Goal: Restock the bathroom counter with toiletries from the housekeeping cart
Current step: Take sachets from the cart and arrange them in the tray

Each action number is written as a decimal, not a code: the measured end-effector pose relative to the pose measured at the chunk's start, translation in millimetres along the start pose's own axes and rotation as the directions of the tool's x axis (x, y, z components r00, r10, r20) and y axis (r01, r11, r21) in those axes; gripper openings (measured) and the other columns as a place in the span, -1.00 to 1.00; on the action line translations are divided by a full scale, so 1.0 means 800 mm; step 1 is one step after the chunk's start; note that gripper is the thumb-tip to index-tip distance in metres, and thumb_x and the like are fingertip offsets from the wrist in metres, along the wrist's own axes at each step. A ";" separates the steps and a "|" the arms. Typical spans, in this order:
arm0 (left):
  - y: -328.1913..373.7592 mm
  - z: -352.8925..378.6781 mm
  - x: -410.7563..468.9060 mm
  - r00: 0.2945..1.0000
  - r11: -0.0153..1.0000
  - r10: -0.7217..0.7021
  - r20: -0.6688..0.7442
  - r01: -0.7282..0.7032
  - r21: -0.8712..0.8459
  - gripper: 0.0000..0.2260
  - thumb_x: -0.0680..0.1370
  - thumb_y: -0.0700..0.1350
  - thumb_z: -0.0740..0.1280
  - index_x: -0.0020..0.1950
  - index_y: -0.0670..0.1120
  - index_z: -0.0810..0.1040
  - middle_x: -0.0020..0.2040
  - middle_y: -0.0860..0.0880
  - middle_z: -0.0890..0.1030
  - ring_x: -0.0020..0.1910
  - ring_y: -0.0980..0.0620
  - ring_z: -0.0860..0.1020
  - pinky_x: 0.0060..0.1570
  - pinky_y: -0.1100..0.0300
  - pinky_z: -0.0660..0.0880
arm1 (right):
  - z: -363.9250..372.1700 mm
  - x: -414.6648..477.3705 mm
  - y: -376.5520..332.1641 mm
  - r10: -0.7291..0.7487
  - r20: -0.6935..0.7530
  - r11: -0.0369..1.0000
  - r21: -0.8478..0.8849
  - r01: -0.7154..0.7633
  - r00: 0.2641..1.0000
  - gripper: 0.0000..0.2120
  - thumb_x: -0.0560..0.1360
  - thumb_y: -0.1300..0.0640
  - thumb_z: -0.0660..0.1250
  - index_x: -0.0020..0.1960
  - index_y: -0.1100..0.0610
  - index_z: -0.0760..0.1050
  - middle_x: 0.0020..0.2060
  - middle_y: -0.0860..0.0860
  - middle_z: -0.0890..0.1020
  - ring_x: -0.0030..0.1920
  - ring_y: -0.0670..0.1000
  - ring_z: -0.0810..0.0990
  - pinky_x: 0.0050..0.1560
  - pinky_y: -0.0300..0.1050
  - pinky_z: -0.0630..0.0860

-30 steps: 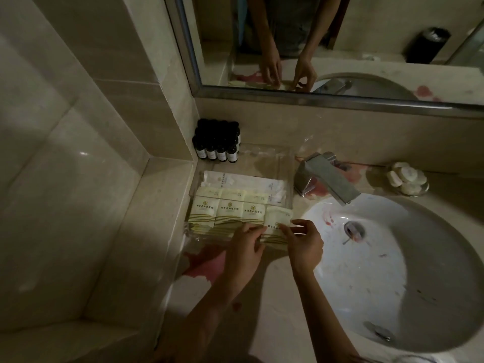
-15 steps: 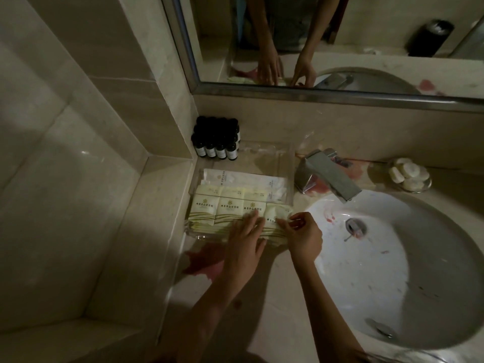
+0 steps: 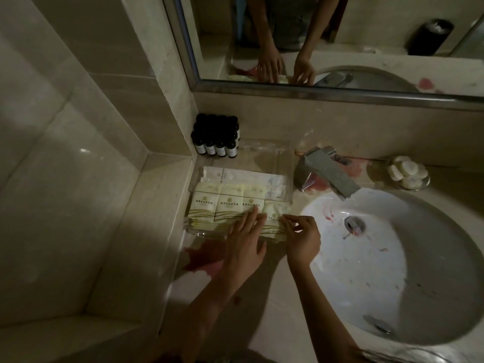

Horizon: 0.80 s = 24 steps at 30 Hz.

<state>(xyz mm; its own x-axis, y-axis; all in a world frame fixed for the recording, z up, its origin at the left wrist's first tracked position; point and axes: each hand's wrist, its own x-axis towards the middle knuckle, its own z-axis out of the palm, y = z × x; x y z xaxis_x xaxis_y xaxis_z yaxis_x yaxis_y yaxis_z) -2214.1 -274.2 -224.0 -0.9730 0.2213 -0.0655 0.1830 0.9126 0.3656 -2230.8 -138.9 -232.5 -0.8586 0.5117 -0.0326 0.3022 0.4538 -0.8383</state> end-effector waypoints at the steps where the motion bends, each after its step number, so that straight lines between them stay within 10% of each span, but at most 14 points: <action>1: 0.001 -0.001 0.001 1.000 1.000 0.001 0.013 0.000 -0.003 -0.37 0.58 0.06 0.23 0.57 0.06 -0.01 0.58 0.05 -0.08 0.54 0.06 -0.11 0.49 0.03 -0.09 | 0.002 0.002 0.000 -0.001 -0.004 1.000 -0.009 0.001 1.000 -0.92 0.45 0.07 0.47 -0.10 0.06 0.67 -0.15 -0.12 0.57 -0.27 -0.18 0.52 -0.33 -0.37 0.33; 13: 0.005 -0.012 0.009 0.998 0.998 -0.056 0.032 0.055 0.009 -0.24 0.53 0.12 0.28 0.58 -0.01 -0.07 0.58 0.02 0.03 0.53 0.01 0.04 0.49 0.06 -0.01 | -0.002 0.021 0.020 -0.415 0.129 0.867 -0.244 0.435 0.900 -0.97 0.46 0.24 0.44 -0.11 0.18 0.61 -0.13 0.06 0.56 -0.11 0.03 0.48 -0.31 -0.32 0.25; 24: -0.010 -0.012 0.018 0.998 0.999 0.003 0.061 0.000 -0.054 -0.19 0.50 0.19 0.32 0.59 -0.06 -0.03 0.59 0.01 -0.05 0.55 0.07 -0.10 0.52 0.05 -0.06 | 0.005 0.030 0.028 -0.328 0.104 0.933 -0.120 0.340 0.939 -0.93 0.47 0.24 0.43 -0.08 0.25 0.62 -0.11 0.11 0.57 -0.07 0.11 0.50 -0.21 -0.15 0.38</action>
<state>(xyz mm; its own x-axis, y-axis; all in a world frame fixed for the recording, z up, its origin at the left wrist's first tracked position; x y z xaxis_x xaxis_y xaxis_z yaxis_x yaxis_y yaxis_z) -2231.1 -281.2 -219.0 -0.9619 0.2449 -0.1213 0.1748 0.8926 0.4157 -2246.0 -119.5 -254.4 -0.9483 0.2556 0.1881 0.0402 0.6847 -0.7277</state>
